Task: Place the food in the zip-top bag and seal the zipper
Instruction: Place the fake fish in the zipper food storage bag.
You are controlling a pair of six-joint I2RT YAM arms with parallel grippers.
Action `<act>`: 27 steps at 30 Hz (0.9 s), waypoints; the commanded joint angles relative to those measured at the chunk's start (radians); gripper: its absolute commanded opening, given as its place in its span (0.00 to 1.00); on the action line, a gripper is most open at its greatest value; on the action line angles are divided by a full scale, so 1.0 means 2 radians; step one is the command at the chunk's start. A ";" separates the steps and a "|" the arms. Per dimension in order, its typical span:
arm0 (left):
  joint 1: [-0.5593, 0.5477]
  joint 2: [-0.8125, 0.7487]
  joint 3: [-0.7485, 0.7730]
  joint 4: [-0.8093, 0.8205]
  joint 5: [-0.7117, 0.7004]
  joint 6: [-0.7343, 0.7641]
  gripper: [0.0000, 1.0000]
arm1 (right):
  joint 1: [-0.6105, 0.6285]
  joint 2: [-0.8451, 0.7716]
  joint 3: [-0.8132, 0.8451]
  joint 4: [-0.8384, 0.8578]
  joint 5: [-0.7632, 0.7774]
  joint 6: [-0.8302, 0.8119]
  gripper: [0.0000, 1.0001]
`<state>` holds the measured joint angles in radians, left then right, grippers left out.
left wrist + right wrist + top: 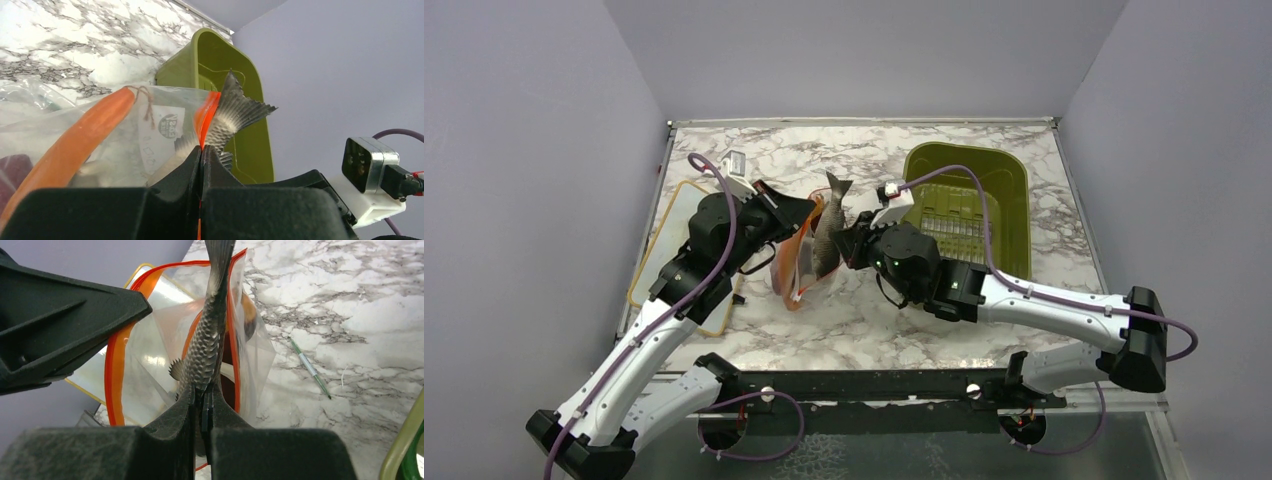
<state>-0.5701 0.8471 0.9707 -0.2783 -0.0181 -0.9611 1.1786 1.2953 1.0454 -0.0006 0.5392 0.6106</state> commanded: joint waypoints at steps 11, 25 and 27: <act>-0.002 -0.019 -0.022 0.048 -0.015 -0.015 0.00 | 0.022 0.028 0.041 -0.095 0.018 0.095 0.01; -0.002 -0.022 -0.044 0.051 -0.020 -0.014 0.00 | 0.029 0.032 0.088 -0.140 -0.002 0.116 0.01; -0.002 -0.022 -0.046 0.051 -0.021 -0.014 0.00 | 0.031 0.029 0.088 -0.147 -0.006 0.122 0.01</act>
<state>-0.5701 0.8265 0.8822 -0.2470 -0.0425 -0.9829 1.2221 1.3781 1.1908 -0.2604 0.5449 0.8192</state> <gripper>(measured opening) 0.012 0.045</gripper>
